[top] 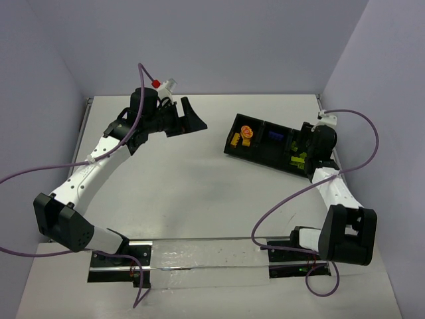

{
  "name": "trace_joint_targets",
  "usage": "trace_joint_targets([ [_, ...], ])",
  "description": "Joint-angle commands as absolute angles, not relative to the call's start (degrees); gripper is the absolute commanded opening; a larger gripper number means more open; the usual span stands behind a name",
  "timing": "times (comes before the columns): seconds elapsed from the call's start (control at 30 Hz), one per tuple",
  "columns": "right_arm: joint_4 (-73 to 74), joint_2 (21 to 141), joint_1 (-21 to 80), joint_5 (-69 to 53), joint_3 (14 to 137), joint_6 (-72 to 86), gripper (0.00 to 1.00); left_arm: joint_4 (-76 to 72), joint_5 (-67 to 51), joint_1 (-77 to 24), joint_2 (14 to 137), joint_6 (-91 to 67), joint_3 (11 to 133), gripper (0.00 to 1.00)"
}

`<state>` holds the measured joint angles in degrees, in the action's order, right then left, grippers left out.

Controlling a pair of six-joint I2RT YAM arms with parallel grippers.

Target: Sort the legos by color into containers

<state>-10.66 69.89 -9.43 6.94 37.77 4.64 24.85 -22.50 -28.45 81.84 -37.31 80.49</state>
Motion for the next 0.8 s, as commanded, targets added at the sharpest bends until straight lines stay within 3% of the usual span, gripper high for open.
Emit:
trace_joint_targets([
  [0.0,-6.72,67.48,-9.75,4.03,44.83,4.94,0.65,25.77,-20.01,-28.39,80.33,-36.11,82.36,0.95],
  [0.23,10.03,64.4,-8.53,6.67,55.04,16.46,0.71,27.34,-16.98,-28.21,79.47,-34.75,83.39,0.95],
  [0.3,14.61,62.13,-8.6,7.53,57.23,21.5,0.81,27.9,-16.51,-28.21,79.54,-34.26,83.82,0.95],
  [0.43,22.38,62.26,-7.44,9.9,62.02,21.48,0.88,28.76,-16.42,-28.16,79.21,-33.96,84.39,0.95],
  [0.53,27.11,62.93,-6.18,19.99,64.37,22.44,0.9,27.67,-17.74,-28.21,78.57,-34.64,83.7,0.95],
  [0.77,26.95,63.28,-5.96,21.08,63.3,22.72,0.9,27.88,-19.28,-28.21,79.25,-34.23,84.86,0.95],
])
